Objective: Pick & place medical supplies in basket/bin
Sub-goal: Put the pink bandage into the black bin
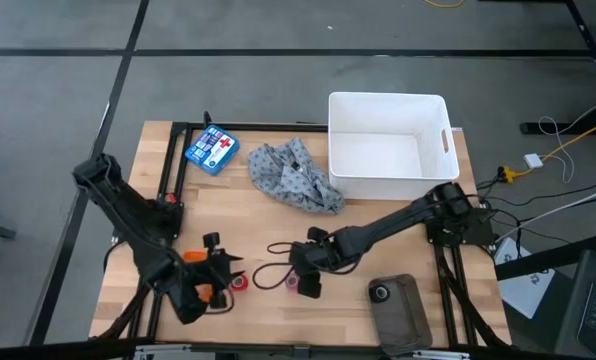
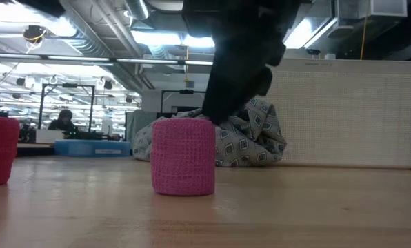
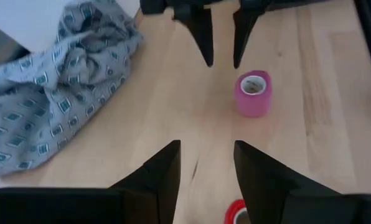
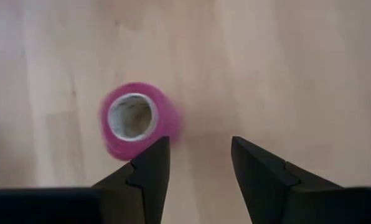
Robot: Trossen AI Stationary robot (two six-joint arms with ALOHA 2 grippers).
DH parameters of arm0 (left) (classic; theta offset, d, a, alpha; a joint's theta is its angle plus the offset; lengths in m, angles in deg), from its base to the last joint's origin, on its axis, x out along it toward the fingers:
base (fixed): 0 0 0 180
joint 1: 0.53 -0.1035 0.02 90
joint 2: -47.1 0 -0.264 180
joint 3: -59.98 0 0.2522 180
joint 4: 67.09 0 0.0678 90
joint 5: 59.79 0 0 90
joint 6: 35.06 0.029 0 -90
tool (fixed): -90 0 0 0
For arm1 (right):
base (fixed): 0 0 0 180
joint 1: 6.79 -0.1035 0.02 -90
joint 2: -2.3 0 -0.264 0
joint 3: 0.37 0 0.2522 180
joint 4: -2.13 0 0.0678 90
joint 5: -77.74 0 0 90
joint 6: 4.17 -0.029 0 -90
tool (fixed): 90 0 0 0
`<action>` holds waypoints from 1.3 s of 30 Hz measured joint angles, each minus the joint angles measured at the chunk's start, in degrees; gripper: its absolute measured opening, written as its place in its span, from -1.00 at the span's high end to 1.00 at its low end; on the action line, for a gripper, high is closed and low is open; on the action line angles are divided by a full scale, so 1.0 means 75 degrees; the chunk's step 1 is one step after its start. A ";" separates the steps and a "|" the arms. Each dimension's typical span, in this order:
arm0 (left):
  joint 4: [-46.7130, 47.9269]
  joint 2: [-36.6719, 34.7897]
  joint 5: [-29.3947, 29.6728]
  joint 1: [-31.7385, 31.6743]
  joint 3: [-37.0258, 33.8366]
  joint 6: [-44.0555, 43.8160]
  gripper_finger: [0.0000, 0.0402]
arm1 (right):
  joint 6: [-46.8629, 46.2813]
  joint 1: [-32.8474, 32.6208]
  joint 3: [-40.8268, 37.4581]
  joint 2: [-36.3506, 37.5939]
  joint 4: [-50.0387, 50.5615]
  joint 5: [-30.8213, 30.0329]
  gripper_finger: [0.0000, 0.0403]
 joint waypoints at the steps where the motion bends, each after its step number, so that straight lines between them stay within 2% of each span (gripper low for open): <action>1: 0.0034 0.0003 0.0083 0.0081 0.0000 -0.0029 0.29 | 0.0004 0.0000 0.0000 -0.0054 -0.0140 0.0099 0.15; 8: 0.0485 0.0003 0.0433 0.0428 0.0000 -0.0637 0.29 | -0.0047 -0.0036 0.0009 -0.0061 -0.0439 0.0142 0.15; 11: 0.0658 0.0003 0.0517 0.0424 0.0000 -0.0849 0.29 | -0.0178 -0.0038 0.0015 -0.0062 -0.0692 0.0398 0.15; 27: 0.0691 0.0003 0.0562 0.0415 0.0000 -0.0932 0.29 | -0.0214 0.0109 0.0017 -0.0547 -0.0751 0.0427 0.18; 31: 0.0691 0.0003 0.0562 0.0415 0.0000 -0.0935 0.29 | -0.0168 0.0162 0.0015 -0.0547 -0.0703 0.0276 0.36; 39: 0.0714 0.0003 0.0562 0.0415 0.0000 -0.0941 0.29 | 0.0117 0.0178 0.0017 -0.0541 -0.0632 0.0322 0.91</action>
